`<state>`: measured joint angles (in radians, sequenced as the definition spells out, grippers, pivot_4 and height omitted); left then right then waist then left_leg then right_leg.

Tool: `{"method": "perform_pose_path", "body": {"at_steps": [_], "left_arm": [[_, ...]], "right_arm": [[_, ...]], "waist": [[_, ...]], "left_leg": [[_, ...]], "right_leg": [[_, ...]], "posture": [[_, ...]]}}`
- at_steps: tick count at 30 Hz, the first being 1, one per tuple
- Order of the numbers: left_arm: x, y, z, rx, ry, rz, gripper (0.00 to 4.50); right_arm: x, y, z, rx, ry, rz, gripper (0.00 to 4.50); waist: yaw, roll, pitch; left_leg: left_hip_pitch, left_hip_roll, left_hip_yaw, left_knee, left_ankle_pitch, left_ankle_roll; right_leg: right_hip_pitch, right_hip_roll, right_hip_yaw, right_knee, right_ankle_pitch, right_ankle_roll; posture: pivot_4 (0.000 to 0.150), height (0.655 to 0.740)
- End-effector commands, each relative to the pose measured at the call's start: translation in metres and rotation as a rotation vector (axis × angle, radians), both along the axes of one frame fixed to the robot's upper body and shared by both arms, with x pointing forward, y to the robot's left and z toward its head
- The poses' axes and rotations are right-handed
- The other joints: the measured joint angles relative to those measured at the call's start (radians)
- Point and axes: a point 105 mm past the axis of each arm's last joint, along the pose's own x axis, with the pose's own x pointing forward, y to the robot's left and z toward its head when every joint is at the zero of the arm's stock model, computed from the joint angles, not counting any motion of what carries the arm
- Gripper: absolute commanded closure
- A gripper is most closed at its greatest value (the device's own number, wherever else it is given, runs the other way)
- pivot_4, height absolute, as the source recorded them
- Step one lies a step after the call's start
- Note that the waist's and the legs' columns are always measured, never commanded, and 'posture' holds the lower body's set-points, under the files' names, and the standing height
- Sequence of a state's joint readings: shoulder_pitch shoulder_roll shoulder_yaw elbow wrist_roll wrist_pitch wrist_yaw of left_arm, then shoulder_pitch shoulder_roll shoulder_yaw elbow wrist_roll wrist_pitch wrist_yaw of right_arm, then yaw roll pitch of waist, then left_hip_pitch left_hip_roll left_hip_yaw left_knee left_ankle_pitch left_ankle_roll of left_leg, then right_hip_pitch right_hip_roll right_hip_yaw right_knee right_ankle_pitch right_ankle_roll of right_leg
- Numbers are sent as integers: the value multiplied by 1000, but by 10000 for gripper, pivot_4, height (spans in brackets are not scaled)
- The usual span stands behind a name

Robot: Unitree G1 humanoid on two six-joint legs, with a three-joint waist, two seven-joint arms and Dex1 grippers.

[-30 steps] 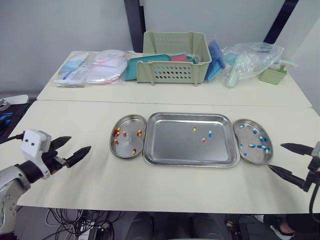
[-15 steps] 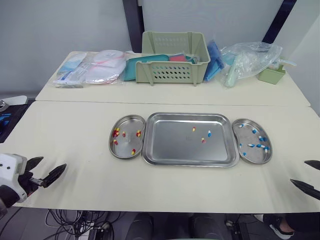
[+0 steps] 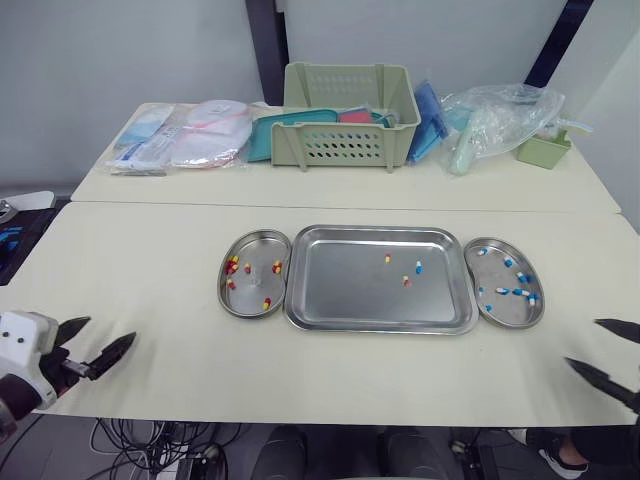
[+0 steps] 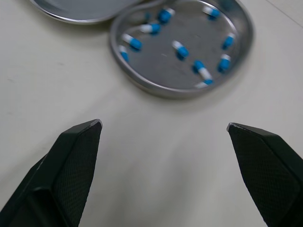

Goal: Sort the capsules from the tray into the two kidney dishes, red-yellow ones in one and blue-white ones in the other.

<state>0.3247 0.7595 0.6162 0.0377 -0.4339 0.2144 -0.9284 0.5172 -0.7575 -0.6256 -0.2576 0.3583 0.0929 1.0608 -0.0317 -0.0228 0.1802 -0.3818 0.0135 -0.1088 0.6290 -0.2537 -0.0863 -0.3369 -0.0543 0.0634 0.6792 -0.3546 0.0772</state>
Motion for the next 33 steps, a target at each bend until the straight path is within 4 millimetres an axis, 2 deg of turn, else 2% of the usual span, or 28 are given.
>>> {"method": "perform_pose_path", "body": {"at_steps": [1,6,12,18,21,25,30,32,33], "left_arm": [[9,-25,12,-8,-34,-107,251],[8,-55,13,-28,-23,-229,251],[8,-100,23,-102,-49,-365,251],[6,-148,35,-159,-56,-534,251],[17,-199,39,-190,-73,-674,251],[41,-243,37,-197,-103,-747,251],[66,-285,33,-180,-110,-836,251],[77,-303,38,-193,-111,-865,251],[81,-312,40,-198,-114,-880,1972]], "right_arm": [[1,61,11,93,-113,105,0],[5,100,2,161,-154,133,0],[10,114,-10,194,-159,103,0],[10,119,-12,208,-164,96,0],[9,118,-17,209,-155,95,0],[8,117,-20,214,-156,89,0],[7,117,-24,221,-158,85,0],[6,118,-25,222,-159,83,0],[6,117,-25,227,-163,75,0]], "waist": [[0,0,0],[0,-1,-2],[0,-2,-2],[0,-2,-2],[8,-1,-2],[5,-1,-3],[-3,0,-4],[0,1,-4],[1,1,-4]], "left_leg": [[0,0,0,0,0,0],[1,0,0,0,0,0],[0,0,0,0,0,0],[1,0,0,1,0,0],[1,0,0,1,0,0],[1,-1,-1,2,0,0],[1,-1,-1,2,0,0],[1,-1,-1,1,0,0],[1,-1,-1,2,0,0]], "right_leg": [[0,0,0,0,0,0],[0,0,0,1,0,0],[0,0,0,1,0,0],[0,0,0,1,0,0],[0,0,0,1,0,0],[1,0,0,1,0,0],[1,0,0,1,0,0],[1,1,0,1,0,0],[0,0,0,1,0,0]], "posture": [[1500,7400],[1500,7400],[1500,7400],[1500,7400],[1500,7400],[1500,7400],[1500,7400],[1500,7400],[1500,7400]]}}
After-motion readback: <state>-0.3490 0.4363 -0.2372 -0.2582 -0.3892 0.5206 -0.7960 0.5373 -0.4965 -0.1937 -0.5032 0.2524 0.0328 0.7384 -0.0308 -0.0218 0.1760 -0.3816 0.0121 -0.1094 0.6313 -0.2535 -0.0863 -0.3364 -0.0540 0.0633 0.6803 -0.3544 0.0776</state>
